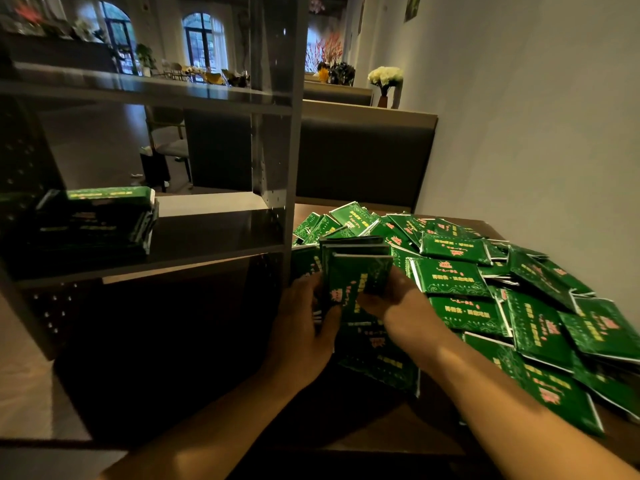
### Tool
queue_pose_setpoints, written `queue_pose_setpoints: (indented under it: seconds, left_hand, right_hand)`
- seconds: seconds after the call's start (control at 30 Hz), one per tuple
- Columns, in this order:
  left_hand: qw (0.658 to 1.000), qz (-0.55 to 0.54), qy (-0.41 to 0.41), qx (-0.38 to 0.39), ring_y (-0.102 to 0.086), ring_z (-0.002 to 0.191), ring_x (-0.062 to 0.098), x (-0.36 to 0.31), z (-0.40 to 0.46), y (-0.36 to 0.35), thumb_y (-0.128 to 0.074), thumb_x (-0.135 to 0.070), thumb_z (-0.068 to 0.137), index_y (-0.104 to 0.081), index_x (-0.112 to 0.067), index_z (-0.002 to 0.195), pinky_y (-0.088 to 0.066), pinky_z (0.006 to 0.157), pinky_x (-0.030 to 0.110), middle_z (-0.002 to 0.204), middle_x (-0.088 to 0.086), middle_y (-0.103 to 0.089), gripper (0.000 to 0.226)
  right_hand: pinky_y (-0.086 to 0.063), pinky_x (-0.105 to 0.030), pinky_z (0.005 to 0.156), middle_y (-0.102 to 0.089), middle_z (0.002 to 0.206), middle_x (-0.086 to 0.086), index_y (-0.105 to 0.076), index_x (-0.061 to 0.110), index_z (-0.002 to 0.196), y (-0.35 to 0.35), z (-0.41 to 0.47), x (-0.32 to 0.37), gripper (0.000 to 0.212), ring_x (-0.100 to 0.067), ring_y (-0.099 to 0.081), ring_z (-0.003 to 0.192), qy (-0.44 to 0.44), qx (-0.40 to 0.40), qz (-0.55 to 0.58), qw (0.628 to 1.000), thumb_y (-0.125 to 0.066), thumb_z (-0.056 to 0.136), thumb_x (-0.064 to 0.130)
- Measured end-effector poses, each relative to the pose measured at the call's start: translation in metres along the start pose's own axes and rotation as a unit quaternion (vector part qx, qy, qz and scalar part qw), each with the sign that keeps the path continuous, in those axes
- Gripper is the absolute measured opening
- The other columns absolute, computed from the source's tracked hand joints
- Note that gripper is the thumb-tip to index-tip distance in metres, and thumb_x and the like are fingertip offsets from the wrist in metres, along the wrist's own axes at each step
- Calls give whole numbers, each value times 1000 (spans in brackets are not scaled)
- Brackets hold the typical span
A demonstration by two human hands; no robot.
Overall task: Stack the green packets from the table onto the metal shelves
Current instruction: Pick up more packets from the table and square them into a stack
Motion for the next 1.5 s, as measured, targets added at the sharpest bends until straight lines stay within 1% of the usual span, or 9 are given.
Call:
queue_pose_setpoints:
  seconds: [0.3,0.47,0.6,0.73,0.9,1.1,1.27,1.4,1.5]
  left_hand:
    - [995,-72,1,71,-44,119,-7,2,-9,-14,-46,-38,91,-23,-55,126,-35,94,11,132,-11,-46,45]
    - [988,-120,10,97,-43,113,-21,1,-10,-15,-54,-18,95,-27,-50,123,-33,90,-1,122,-30,-46,51]
    - [971,-231,57,33,-59,106,-6,6,-3,-6,-55,-12,94,-39,-42,124,-50,83,15,118,-17,-58,46]
    - [925,-352,129,-58,-67,91,0,17,1,5,-52,-2,93,-48,-32,119,-54,67,17,111,-5,-63,40]
    - [912,-372,160,-69,-68,81,0,19,3,5,-50,2,92,-51,-31,111,-54,60,17,105,-4,-65,37]
    - [915,-364,167,-59,-69,84,3,18,2,6,-52,0,92,-50,-30,117,-53,60,17,109,-2,-65,38]
    - [911,-368,175,-56,-69,88,9,19,2,6,-53,-1,92,-53,-32,111,-55,65,24,108,0,-66,37]
    - [903,-389,177,-52,-70,90,14,18,2,5,-53,0,92,-54,-32,112,-57,68,30,108,2,-67,38]
    - [899,-400,174,-46,-70,84,9,17,3,5,-52,2,91,-55,-30,110,-55,62,23,103,-2,-68,37]
  right_hand:
    - [-47,-10,79,-69,101,24,-57,41,111,-12,-12,-22,44,12,-61,97,17,-23,-16,999,-55,95,0]
    - [-42,-2,80,-61,114,27,-46,47,123,-23,-16,-31,51,11,-52,110,22,22,-56,998,-50,97,3]
    - [-47,-15,83,-61,114,8,-52,35,117,-19,-11,-23,41,-5,-57,105,87,-22,-125,988,-49,94,1]
    - [-43,-5,66,-50,113,2,-51,20,119,4,19,-8,26,-5,-53,90,114,-135,-235,956,-53,95,9]
    - [-50,-46,91,-54,121,-9,-47,15,118,26,71,-13,43,-26,-53,110,69,-174,-335,923,-57,92,48]
    - [-46,-41,94,-60,110,-3,-53,16,113,27,95,-14,48,-24,-56,101,-106,-152,-450,873,-55,89,58]
    - [-52,-40,79,-60,92,-2,-52,19,99,32,89,2,25,-23,-59,85,-49,-172,-341,923,-55,94,43]
    - [-53,-31,70,-64,99,-6,-54,14,101,43,72,33,11,-25,-64,95,53,-167,-54,983,-53,98,25]
    - [-56,-42,82,-65,101,-8,-54,13,101,46,59,35,10,-24,-63,102,-1,-139,243,960,-48,100,21]
Point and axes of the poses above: each hand's wrist, its own z-axis towards the middle knuckle, its own y-axis out of the back of the hand, x = y × z, the point moved 5 cm from there along z, towards the middle knuckle
